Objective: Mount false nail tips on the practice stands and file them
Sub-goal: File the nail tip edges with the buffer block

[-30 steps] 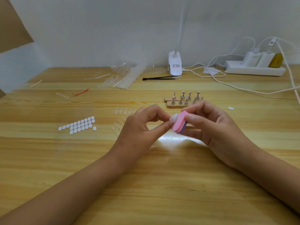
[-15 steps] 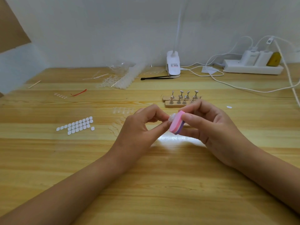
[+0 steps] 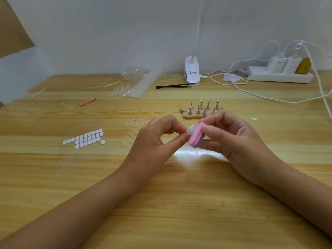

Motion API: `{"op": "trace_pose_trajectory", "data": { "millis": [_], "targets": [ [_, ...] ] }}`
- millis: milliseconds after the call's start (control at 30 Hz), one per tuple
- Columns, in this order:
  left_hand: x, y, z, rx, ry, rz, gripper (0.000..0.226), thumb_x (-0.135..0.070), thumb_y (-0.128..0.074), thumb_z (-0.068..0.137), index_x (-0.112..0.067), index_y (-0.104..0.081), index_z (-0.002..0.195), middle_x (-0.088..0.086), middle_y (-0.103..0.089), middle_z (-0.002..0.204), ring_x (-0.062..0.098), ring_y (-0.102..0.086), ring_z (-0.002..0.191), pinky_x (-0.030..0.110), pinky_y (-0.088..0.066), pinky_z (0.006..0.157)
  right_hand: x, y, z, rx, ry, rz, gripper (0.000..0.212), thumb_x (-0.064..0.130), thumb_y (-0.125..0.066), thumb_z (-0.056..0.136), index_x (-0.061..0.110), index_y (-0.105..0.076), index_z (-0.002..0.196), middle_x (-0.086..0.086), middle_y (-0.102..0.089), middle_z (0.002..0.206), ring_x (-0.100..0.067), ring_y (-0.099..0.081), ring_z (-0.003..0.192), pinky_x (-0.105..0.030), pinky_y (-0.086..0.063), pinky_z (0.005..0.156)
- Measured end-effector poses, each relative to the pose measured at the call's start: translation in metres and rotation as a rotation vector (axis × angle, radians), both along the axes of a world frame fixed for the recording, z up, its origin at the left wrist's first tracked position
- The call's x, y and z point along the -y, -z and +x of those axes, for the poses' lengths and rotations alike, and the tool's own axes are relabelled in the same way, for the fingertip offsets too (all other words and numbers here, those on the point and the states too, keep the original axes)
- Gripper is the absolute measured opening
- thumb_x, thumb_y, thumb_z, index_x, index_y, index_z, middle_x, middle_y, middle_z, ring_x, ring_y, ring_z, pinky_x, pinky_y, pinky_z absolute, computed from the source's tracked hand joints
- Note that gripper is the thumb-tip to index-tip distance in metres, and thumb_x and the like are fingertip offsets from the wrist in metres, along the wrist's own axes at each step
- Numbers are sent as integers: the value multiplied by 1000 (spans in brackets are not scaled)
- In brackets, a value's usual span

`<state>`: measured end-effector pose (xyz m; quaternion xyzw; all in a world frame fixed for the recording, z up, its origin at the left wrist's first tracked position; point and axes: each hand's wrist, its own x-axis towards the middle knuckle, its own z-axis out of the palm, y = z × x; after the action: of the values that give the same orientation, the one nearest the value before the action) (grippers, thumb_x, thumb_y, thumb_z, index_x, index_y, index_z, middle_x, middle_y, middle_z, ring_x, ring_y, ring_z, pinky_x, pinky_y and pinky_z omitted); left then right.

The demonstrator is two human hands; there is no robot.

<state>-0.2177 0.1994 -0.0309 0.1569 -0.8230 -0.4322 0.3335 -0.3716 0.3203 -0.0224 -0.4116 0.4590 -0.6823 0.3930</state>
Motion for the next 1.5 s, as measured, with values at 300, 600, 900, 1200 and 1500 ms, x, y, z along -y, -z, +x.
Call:
{"op": "trace_pose_trajectory", "data": {
  "millis": [300,600,900,1200,1500],
  "targets": [
    [-1,-2,1,3,19,-18,5,-32,-71,89,-35,-68,88,-16,-69,90,16,-63,101,42,-51,93,0,-2,-2,-16,5,-7,20,17,-70,81,7,-64,97,-7,-72,89,-24,-71,93,-32,-58,79],
    [0,-5,2,16,-13,-77,11,-25,-72,86,-33,-71,94,-18,-69,93,12,-61,102,31,-49,90,0,-3,-1,12,24,-31,20,18,-71,80,6,-61,93,-6,-73,87,-25,-72,91,-31,-58,77],
    [-2,-5,3,-7,-12,-112,15,-20,-73,87,-32,-72,95,-17,-70,93,14,-61,102,27,-48,89,-1,-3,-4,37,29,-9,12,15,-69,81,9,-66,91,-7,-71,88,-25,-71,92,-31,-58,77],
    [-2,-6,2,-12,9,-13,16,-25,-73,86,-39,-72,93,-18,-72,96,12,-62,106,31,-48,94,-1,-3,-6,37,-5,7,13,16,-70,80,10,-66,90,-7,-67,86,-21,-69,87,-30,-58,77],
    [-1,-6,2,-65,-22,-164,16,-30,-69,86,-28,-75,101,-17,-73,95,13,-63,100,20,-43,87,-1,-3,-3,25,-85,18,18,20,-71,78,15,-70,95,-8,-70,91,-21,-71,89,-30,-58,77]
  ]
}}
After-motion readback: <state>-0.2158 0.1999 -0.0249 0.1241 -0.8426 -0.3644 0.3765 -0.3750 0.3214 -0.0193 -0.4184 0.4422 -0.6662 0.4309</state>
